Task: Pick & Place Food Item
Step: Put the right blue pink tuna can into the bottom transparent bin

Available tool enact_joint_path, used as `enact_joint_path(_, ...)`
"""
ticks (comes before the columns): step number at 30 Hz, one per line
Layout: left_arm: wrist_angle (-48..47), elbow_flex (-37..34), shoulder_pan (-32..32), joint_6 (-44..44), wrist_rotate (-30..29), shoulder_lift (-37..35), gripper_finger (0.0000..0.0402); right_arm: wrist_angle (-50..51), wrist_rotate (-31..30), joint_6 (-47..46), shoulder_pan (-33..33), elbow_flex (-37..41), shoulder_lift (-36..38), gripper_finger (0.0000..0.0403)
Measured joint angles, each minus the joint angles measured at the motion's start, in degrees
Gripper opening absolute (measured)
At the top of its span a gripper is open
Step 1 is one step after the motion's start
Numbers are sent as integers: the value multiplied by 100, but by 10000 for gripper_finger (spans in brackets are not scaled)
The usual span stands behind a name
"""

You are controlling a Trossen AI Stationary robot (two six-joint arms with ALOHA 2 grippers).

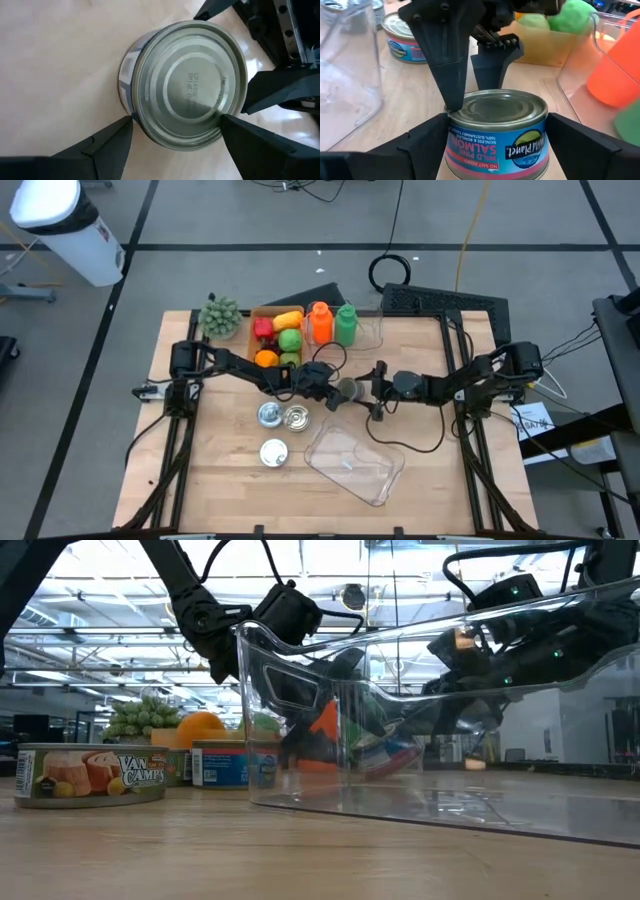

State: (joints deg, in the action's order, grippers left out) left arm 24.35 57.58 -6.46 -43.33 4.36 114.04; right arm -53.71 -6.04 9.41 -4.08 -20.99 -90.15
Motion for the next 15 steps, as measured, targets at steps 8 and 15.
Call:
enact_joint_path(8, 370, -2, -23, 812, -461, 2, 310, 63, 35, -59, 0, -4, 8, 313)
enact_joint_path(15, 443, 13, -33, 1107, -848, -9, 310, 308, 338, -135, 7, -179, 0, 313)
